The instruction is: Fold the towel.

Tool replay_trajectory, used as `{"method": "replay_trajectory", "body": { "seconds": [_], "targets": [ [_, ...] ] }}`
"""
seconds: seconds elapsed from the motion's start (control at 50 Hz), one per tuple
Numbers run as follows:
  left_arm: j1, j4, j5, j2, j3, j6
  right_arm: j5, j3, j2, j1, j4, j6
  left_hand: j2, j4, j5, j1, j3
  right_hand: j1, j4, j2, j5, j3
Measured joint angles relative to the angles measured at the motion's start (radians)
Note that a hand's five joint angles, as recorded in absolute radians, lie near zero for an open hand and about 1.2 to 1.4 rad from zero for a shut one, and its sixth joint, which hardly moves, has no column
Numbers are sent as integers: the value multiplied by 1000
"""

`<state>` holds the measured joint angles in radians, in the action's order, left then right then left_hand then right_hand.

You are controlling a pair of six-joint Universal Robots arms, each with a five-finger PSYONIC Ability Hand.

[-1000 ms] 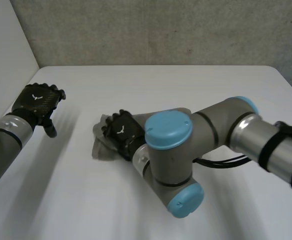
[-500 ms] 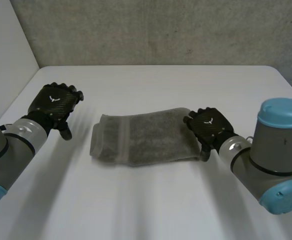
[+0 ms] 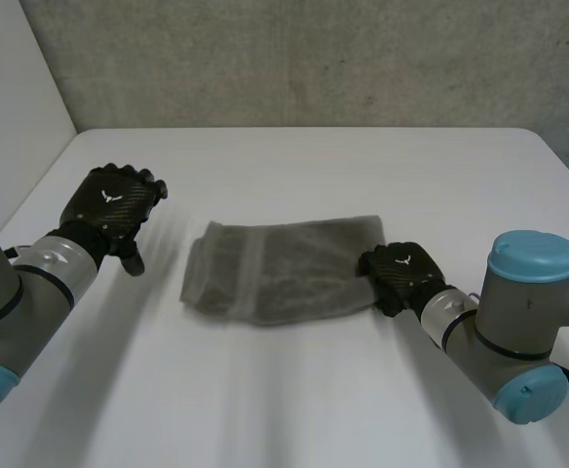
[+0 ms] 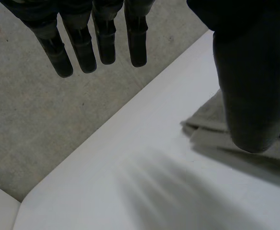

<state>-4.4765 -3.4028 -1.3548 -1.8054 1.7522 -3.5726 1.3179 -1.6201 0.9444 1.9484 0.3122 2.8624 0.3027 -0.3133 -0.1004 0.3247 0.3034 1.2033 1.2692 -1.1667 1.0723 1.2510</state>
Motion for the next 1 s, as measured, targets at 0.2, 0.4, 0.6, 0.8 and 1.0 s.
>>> {"method": "replay_trajectory", "body": {
  "seconds": [0.2, 0.4, 0.6, 0.8, 1.0],
  "targets": [
    [0, -3, 0, 1, 2, 0, 4, -55, 108, -63, -16, -17, -1, 0, 0, 0, 0, 25, 57, -18, 43, 69],
    [-9, -3, 2, 2, 6, -1, -7, -40, 283, -118, -73, -83, -1, 0, 0, 0, 0, 29, 57, -18, 44, 73],
    [-1, -4, -3, 4, 6, -2, -43, 172, 157, 141, -203, -134, -2, 0, 4, 0, 0, 36, 57, -53, 43, 78],
    [2, -4, -6, 5, 0, -1, 57, 383, -99, 385, -211, -205, -12, 12, 13, 0, -13, -313, -354, 283, -321, -329],
    [34, -5, -9, 2, -70, 11, 158, 365, -72, 409, -204, -173, -24, 25, 23, 0, -26, -972, -1015, 938, -990, -1005]
  ]
}}
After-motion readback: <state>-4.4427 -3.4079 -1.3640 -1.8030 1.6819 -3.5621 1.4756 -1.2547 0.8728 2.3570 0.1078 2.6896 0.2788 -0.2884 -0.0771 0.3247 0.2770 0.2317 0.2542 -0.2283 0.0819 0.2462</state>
